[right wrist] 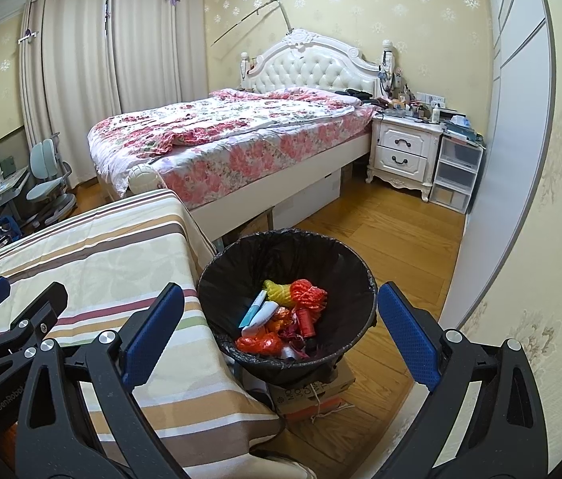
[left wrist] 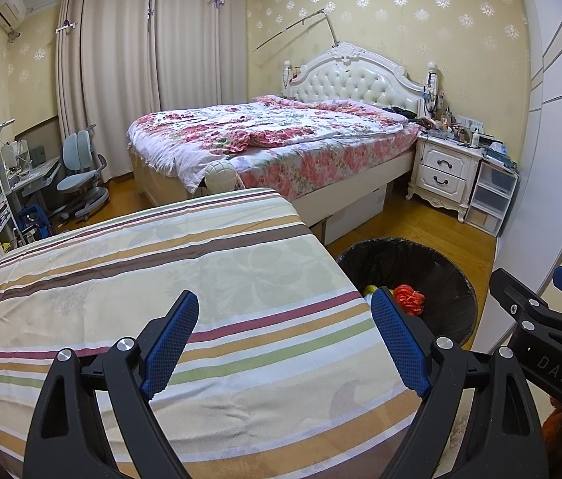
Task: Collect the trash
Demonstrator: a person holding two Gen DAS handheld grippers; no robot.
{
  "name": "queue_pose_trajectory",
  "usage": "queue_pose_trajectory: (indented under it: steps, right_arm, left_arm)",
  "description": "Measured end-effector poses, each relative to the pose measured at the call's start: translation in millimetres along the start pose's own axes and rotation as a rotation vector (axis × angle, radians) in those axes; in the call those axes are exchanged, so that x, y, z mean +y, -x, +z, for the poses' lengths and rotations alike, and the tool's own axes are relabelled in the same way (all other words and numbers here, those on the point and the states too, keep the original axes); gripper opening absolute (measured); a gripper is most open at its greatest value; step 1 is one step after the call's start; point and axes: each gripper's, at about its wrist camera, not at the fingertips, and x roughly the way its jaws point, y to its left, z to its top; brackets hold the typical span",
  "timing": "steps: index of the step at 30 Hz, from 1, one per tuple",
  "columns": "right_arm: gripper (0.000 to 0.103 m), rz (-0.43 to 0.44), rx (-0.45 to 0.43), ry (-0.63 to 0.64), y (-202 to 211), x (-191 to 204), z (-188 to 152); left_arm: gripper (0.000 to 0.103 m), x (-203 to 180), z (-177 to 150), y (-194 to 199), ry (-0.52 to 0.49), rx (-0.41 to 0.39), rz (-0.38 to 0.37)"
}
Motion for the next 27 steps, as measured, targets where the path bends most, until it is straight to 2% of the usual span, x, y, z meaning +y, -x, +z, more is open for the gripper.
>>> queue_pose_trajectory:
  steps: [27]
  right_arm:
    - [0.095, 0.000, 0.001, -0.001, -0.1, -0.8, 0.5]
  left_arm:
    - [0.086, 3.6, -0.9, 6.3, 0.002, -0.010, -0.002]
